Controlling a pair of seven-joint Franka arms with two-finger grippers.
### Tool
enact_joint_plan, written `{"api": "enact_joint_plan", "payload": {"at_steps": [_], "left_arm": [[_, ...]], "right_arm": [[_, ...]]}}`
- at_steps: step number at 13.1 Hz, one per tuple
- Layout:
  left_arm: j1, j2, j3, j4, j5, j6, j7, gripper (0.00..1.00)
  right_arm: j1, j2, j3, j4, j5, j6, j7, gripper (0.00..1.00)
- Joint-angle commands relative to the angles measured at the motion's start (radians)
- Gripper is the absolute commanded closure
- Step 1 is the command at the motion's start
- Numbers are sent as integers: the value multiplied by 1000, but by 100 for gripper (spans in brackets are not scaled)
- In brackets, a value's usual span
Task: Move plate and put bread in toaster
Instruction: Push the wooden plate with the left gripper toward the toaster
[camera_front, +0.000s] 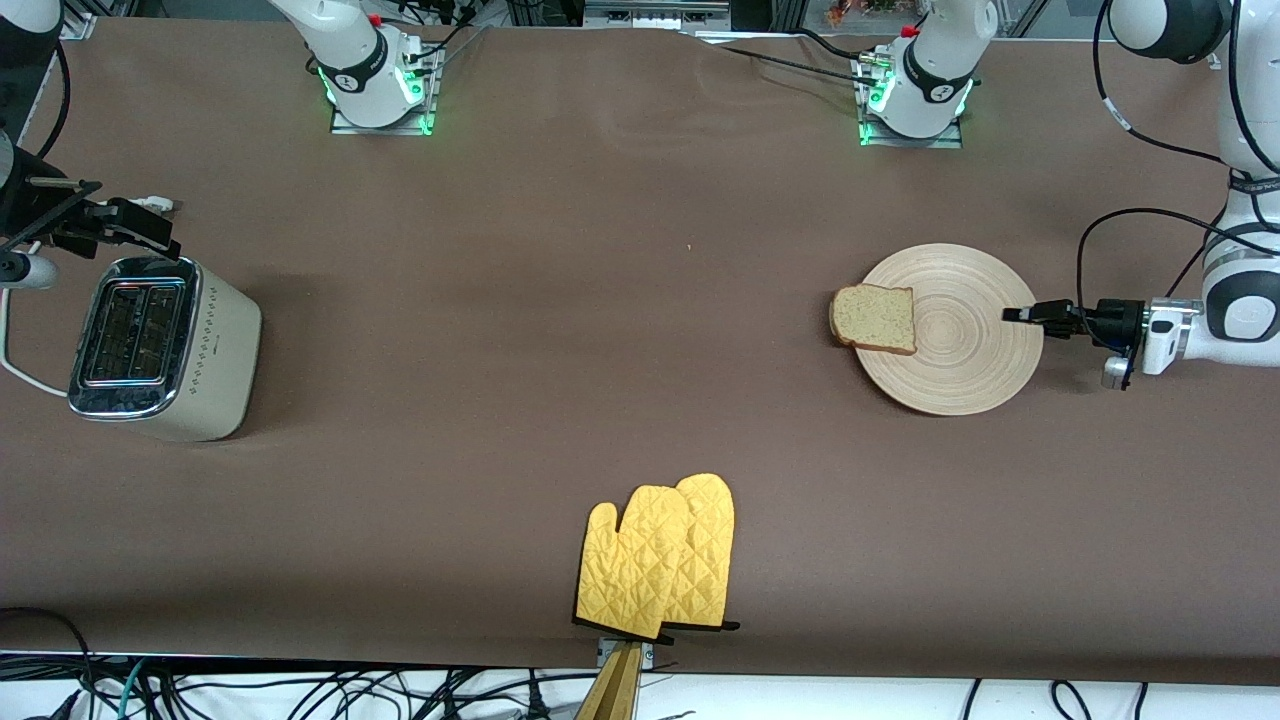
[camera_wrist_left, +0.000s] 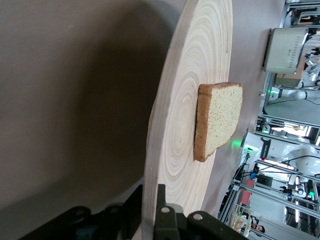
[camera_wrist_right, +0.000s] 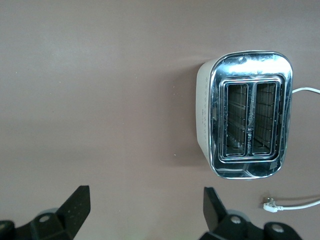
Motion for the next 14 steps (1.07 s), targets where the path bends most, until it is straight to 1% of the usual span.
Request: {"api": "enact_joint_plan", "payload": {"at_steps": [1, 3, 4, 6, 8, 11, 13, 14], "left_arm": [[-7, 5, -51, 20, -83, -47, 13, 100], [-14, 7, -113, 20, -129, -44, -48, 100], [-41, 8, -136, 20, -158, -36, -66, 100], [-116, 13, -150, 16, -246, -15, -94, 100], [-179, 12, -173, 3, -319, 40, -138, 100], [-314, 15, -187, -21, -451, 164, -151, 100], [-416, 10, -208, -32, -549, 275, -151, 100], [-479, 12, -210, -32, -627, 298, -158, 100]], "right_arm": [[-7, 2, 1, 17, 15, -15, 4, 0], [-7, 4, 1, 17, 15, -14, 4, 0], [-7, 4, 1, 16, 15, -14, 4, 0], [-7, 2, 1, 16, 15, -15, 4, 0], [-7, 2, 1, 16, 15, -15, 4, 0], [-7, 4, 1, 16, 15, -15, 4, 0], [-7, 4, 1, 16, 15, -15, 4, 0], [-7, 4, 1, 16, 15, -15, 4, 0]]}}
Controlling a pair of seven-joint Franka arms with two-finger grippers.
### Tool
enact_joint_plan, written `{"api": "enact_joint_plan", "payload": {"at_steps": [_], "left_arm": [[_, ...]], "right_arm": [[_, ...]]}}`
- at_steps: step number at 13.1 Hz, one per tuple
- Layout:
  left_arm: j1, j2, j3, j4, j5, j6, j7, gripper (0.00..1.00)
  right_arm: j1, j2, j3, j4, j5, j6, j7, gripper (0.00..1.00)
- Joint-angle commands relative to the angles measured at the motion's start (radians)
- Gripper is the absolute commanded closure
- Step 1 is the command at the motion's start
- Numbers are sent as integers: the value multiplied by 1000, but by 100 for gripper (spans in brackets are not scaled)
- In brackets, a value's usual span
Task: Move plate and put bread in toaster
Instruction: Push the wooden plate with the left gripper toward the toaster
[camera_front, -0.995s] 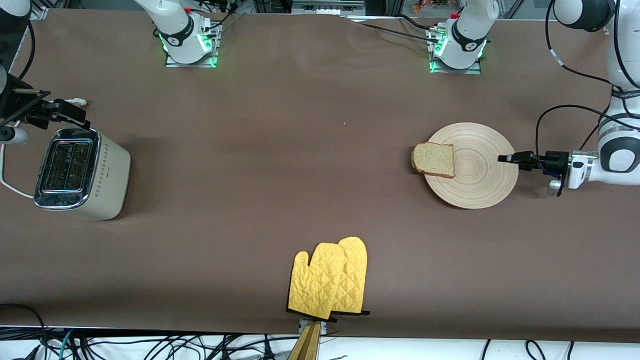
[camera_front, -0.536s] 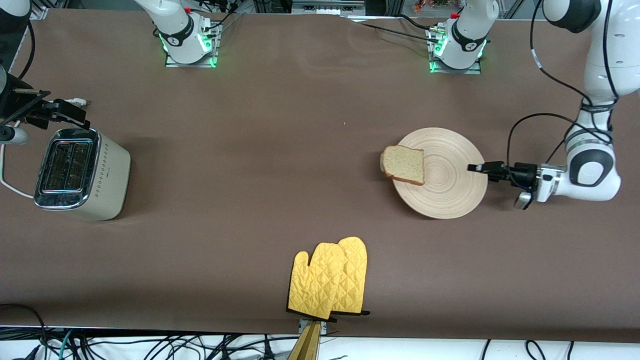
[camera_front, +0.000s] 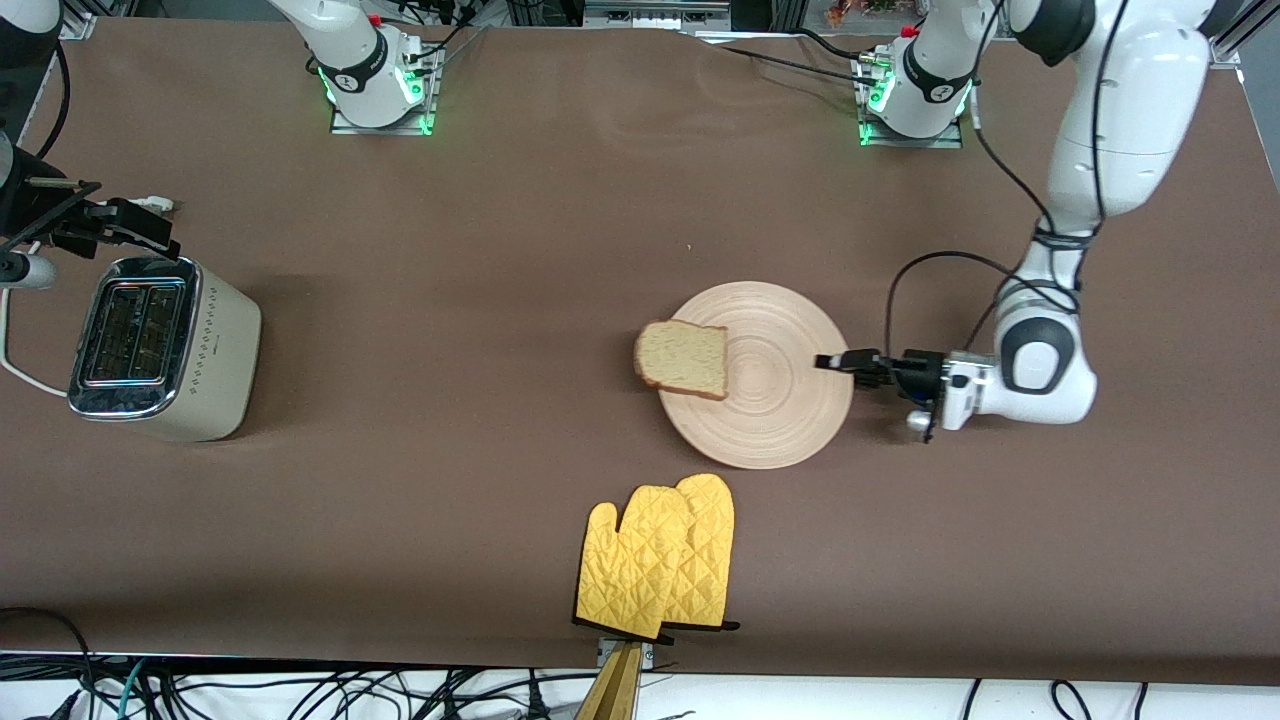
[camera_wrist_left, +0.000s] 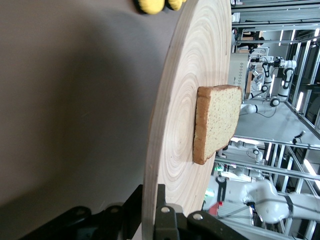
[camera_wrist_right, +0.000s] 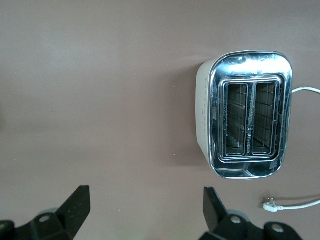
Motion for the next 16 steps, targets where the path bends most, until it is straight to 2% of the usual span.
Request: {"api": "enact_joint_plan", "payload": {"at_steps": [1, 5, 6, 8, 13, 14, 16], "left_arm": [[-144, -10, 2, -15, -201, 54, -21, 100], [-339, 68, 2, -6, -467, 138, -24, 100], [-381, 74, 0, -1, -508, 193, -15, 100], [-438, 85, -3, 14, -547, 287, -16, 100], [-521, 97, -15, 28, -605, 367, -25, 100], [-527, 97, -15, 28, -624, 372, -25, 95], [-531, 93, -15, 28, -636, 373, -27, 68]], "right_arm": [[-6, 3, 1, 16, 15, -15, 4, 0], [-6, 3, 1, 16, 15, -15, 4, 0], [-6, 3, 1, 16, 15, -14, 4, 0], [-6, 3, 1, 16, 15, -15, 4, 0], [-3, 6, 3, 17, 1, -14, 11, 0], [0, 8, 5, 17, 3, -14, 16, 0], [-5, 40, 3, 19, 13, 3, 10, 0]]}}
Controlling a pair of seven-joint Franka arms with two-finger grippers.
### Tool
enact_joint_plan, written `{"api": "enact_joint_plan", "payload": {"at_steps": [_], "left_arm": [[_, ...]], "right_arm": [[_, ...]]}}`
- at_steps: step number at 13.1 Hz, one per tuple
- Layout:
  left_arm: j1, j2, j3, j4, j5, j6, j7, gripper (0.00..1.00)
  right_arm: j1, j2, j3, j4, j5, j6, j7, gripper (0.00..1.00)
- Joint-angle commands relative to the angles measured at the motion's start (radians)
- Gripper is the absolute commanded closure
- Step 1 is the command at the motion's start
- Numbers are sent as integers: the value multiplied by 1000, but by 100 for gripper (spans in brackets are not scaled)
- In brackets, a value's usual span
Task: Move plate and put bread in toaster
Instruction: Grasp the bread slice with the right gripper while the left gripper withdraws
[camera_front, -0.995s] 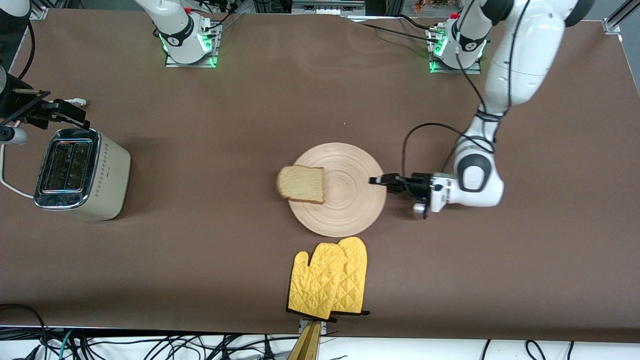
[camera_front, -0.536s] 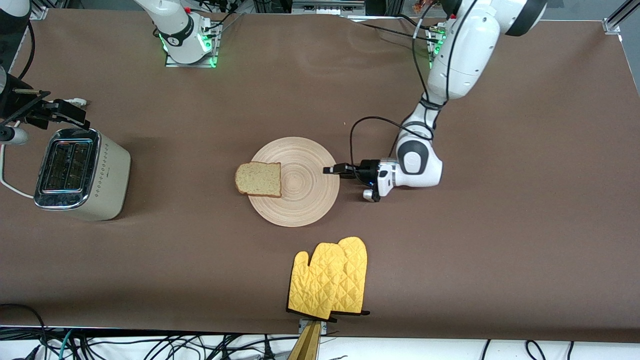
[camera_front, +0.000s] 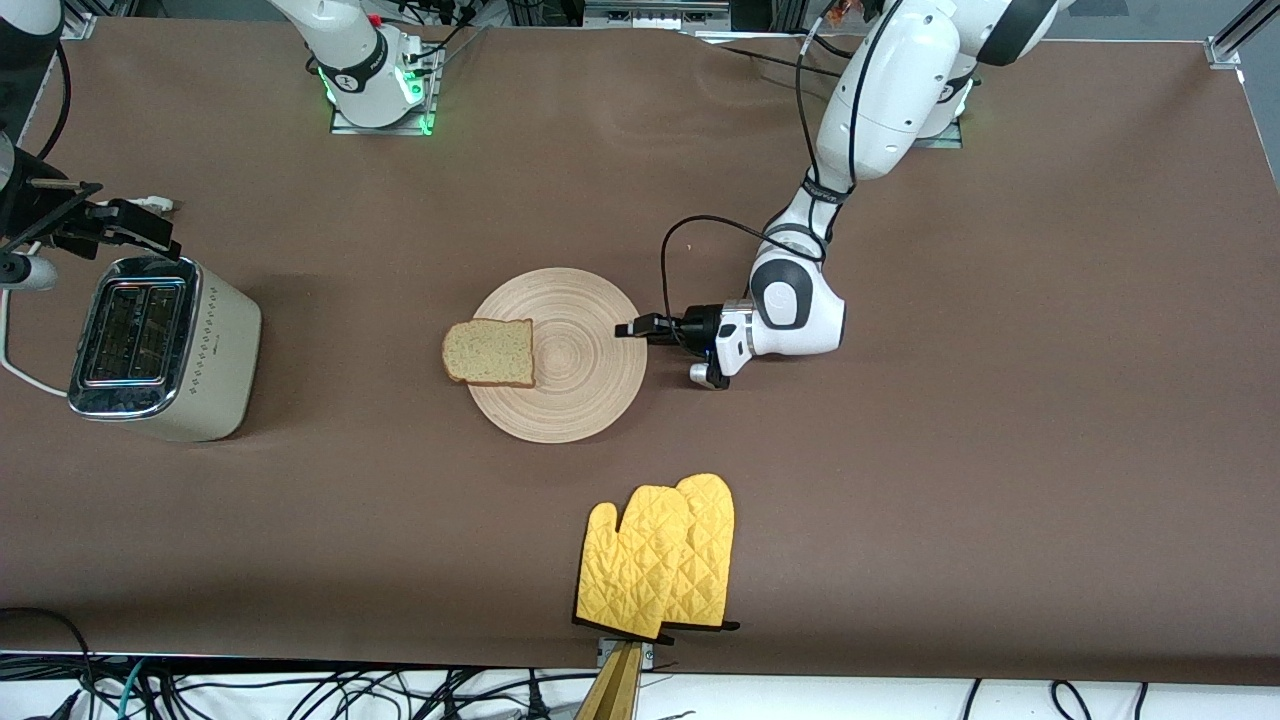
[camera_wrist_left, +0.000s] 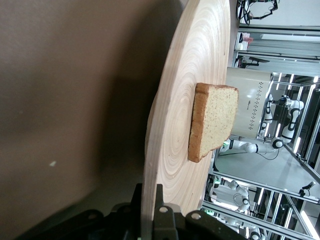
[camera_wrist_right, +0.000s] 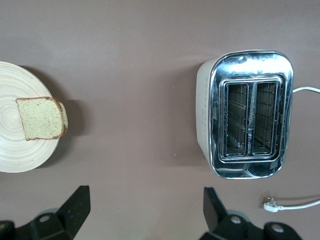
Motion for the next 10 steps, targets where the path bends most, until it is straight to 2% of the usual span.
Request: {"api": "enact_joint_plan", "payload": {"at_steps": [1, 3, 6, 7, 9, 10], "left_arm": [[-15, 0, -3, 8, -46, 15, 12, 58], [-14, -5, -19, 4, -46, 41, 12, 0], [2, -57, -19, -16, -30, 41, -61, 0], [24, -92, -23, -50, -26, 41, -86, 0], [116, -175, -52, -132, 70, 41, -86, 0], [180, -214, -59, -177, 143, 29, -88, 0]], "right_arm": [[-5, 46, 3, 28, 12, 9, 3, 0], [-7, 66, 3, 39, 13, 12, 1, 0], [4, 69, 10, 33, 15, 3, 16, 0], [15, 83, 12, 28, 16, 2, 16, 0], [51, 113, 14, 25, 35, 2, 16, 0], [56, 136, 14, 24, 99, 3, 6, 0]]}}
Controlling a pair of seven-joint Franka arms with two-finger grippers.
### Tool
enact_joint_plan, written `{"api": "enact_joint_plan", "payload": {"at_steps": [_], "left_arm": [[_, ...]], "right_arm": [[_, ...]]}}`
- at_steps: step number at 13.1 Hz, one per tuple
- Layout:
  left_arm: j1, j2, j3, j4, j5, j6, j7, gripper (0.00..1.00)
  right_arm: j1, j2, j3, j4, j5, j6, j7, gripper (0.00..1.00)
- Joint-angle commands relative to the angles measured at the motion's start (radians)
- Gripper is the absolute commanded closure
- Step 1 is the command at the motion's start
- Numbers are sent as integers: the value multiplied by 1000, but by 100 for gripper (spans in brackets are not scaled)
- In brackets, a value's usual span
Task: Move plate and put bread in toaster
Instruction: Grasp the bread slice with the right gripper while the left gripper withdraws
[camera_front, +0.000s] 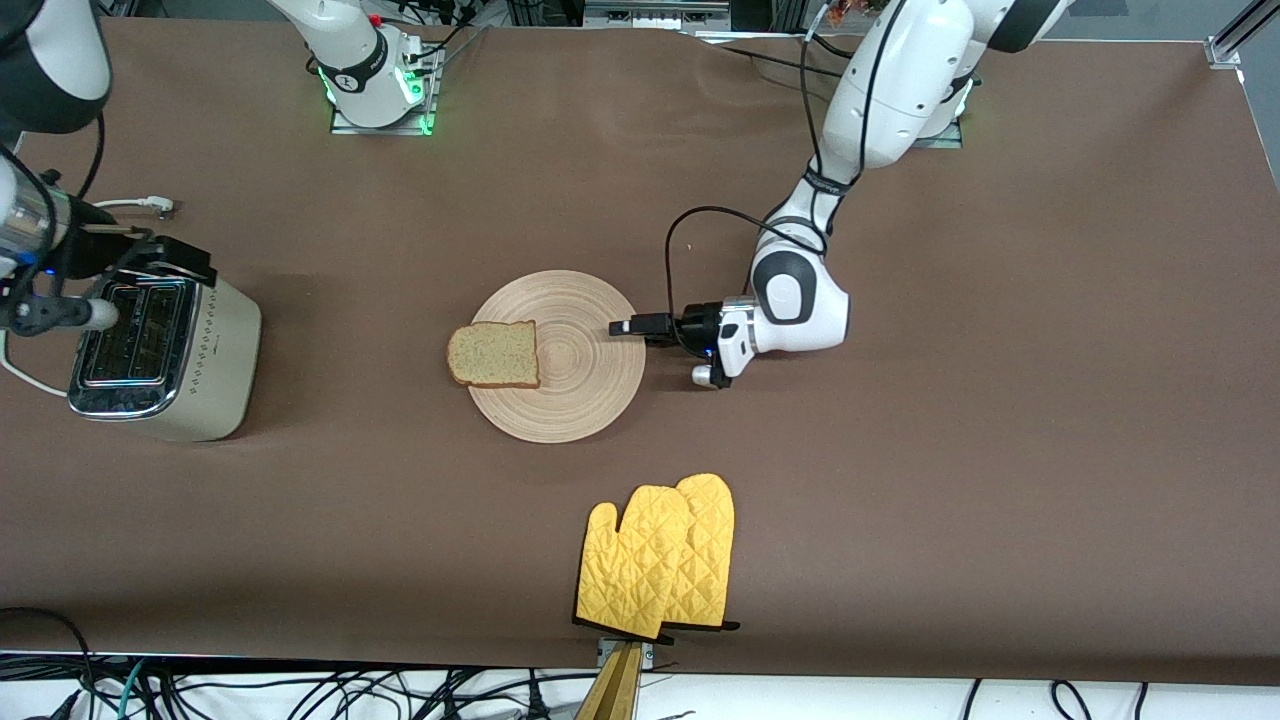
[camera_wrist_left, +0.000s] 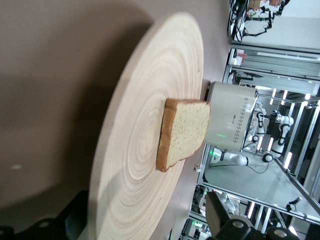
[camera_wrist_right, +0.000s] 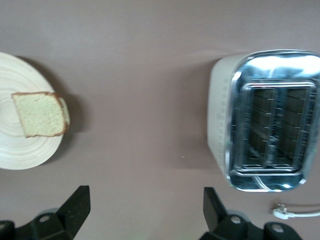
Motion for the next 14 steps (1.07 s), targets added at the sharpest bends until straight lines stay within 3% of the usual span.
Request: {"api": "enact_joint_plan", "payload": {"at_steps": [1, 4, 8, 10, 11, 13, 14], "left_arm": [[193, -161, -51, -167, 178, -13, -6, 0], [361, -296, -83, -259, 390, -27, -48, 0], [500, -445, -71, -322, 708, -57, -42, 0], [518, -518, -16, -324, 889, -79, -51, 0], [518, -547, 13, -321, 958, -117, -58, 0], [518, -613, 42, -309, 1164, -152, -110, 0], [516, -644, 47, -293, 1276, -177, -144, 0]], "right_arm": [[17, 63, 3, 7, 141, -7, 0, 0], [56, 118, 6, -54, 223, 75, -2, 0], [72, 128, 87, -316, 291, 497, -9, 0], [72, 181, 113, -350, 297, 585, -55, 0], [72, 216, 114, -349, 356, 590, -112, 1], [72, 268, 110, -352, 575, 602, -298, 1], [70, 288, 110, -355, 608, 608, -356, 1]]}}
